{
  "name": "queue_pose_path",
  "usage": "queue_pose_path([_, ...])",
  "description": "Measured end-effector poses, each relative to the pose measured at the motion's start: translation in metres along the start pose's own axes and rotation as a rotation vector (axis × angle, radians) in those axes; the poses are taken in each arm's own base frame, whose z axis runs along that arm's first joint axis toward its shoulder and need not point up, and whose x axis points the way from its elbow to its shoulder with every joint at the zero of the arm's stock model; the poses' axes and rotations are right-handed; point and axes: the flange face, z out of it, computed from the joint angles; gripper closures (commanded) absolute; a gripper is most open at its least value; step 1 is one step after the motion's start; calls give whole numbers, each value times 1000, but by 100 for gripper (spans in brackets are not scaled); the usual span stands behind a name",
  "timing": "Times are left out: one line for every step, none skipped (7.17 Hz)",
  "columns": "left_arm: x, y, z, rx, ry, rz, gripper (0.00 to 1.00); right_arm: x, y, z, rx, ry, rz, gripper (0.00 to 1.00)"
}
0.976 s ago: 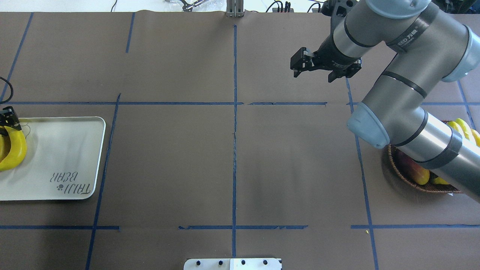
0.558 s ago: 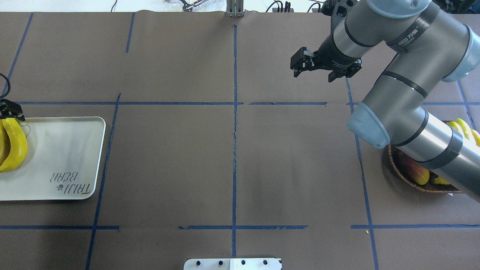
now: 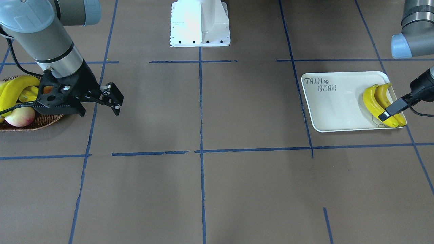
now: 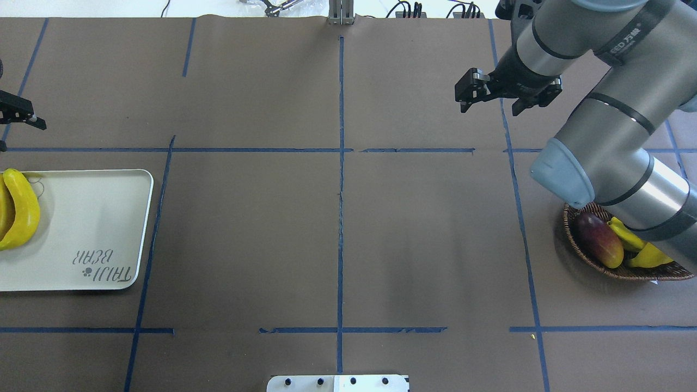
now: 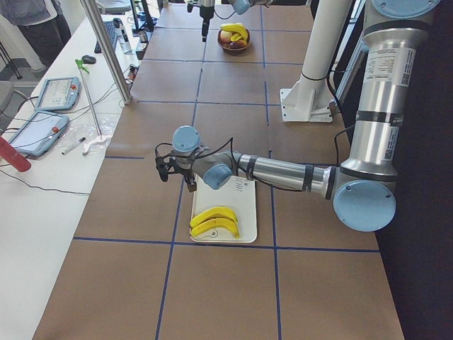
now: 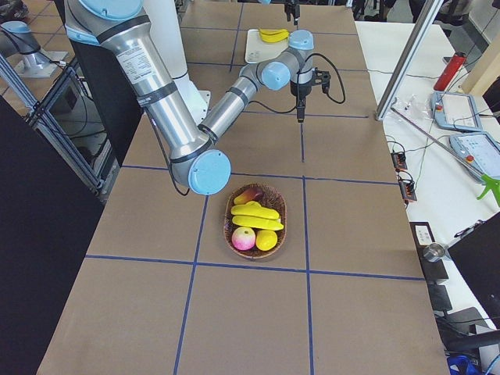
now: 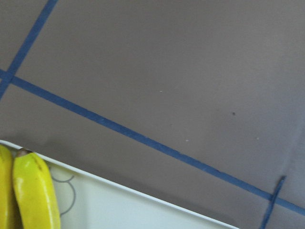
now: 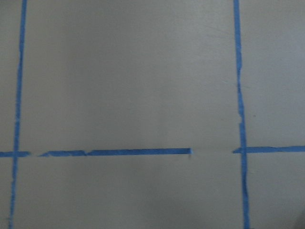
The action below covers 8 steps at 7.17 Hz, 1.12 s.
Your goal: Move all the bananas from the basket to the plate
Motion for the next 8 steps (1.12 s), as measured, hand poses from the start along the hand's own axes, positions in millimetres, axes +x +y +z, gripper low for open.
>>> queue_pose_path([18, 5, 0, -12, 19, 29, 0, 36, 15, 3, -17, 36, -30, 0])
queue_pose_path([29, 11, 2, -23, 30, 50, 0, 75, 36, 6, -34, 69, -51, 0])
queue_pose_path([35, 15, 1, -26, 37, 61, 0, 113, 57, 5, -46, 96, -49, 0])
queue_pose_path([38, 17, 0, -26, 41, 68, 0, 151, 79, -1, -54, 121, -24, 0])
queue_pose_path([41, 17, -1, -26, 44, 72, 0, 187, 99, -6, -52, 137, 6, 0])
queue_pose_path([42, 18, -1, -25, 45, 74, 0, 217, 115, -6, -43, 144, 36, 0])
queue_pose_path([43, 18, -2, -25, 47, 78, 0, 240, 127, -2, -33, 143, 72, 0])
queue_pose_path([43, 18, -2, -25, 48, 79, 0, 258, 135, 6, -10, 130, 118, 0])
